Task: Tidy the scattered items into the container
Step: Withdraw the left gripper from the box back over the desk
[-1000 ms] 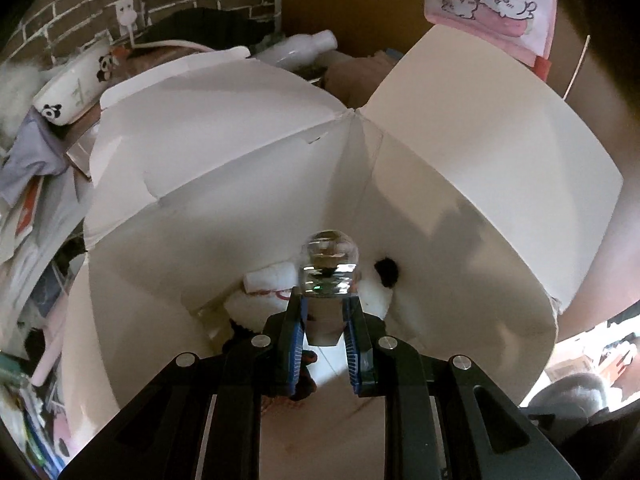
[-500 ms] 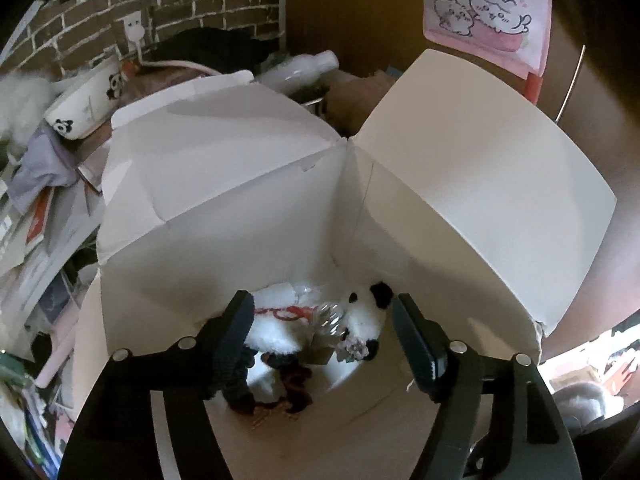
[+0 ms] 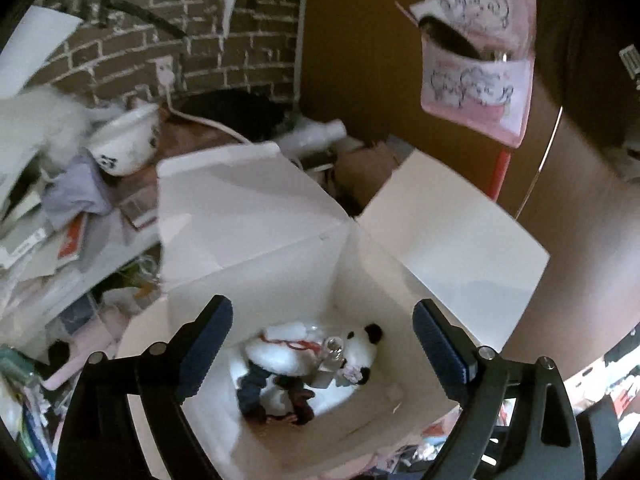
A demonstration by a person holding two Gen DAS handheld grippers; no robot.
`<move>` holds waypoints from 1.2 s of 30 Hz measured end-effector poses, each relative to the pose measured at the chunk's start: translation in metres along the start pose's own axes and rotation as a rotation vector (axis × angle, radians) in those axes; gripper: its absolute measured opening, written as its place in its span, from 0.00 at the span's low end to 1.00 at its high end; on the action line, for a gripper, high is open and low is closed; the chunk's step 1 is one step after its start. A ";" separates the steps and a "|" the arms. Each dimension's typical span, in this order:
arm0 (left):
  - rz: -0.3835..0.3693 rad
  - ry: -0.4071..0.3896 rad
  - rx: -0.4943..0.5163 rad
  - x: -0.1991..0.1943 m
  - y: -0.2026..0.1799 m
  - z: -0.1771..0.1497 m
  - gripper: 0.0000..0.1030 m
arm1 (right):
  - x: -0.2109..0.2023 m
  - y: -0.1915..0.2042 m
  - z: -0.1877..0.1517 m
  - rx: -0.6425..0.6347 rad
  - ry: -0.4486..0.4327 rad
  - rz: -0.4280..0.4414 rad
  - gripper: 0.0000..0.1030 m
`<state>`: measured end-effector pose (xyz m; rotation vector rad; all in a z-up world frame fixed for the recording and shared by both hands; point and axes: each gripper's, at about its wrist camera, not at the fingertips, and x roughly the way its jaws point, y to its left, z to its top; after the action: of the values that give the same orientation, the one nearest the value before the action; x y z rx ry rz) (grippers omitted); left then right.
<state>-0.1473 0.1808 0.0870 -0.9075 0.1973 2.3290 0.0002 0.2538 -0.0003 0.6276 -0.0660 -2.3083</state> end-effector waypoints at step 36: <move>0.391 -0.257 -0.339 -0.146 0.151 -0.175 0.95 | 0.055 0.042 0.003 -0.080 0.070 -0.009 0.83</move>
<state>-0.0569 -0.0729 0.0382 -0.7641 -0.1461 2.8768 -0.0084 0.1860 -0.0117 0.6681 0.0614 -2.2830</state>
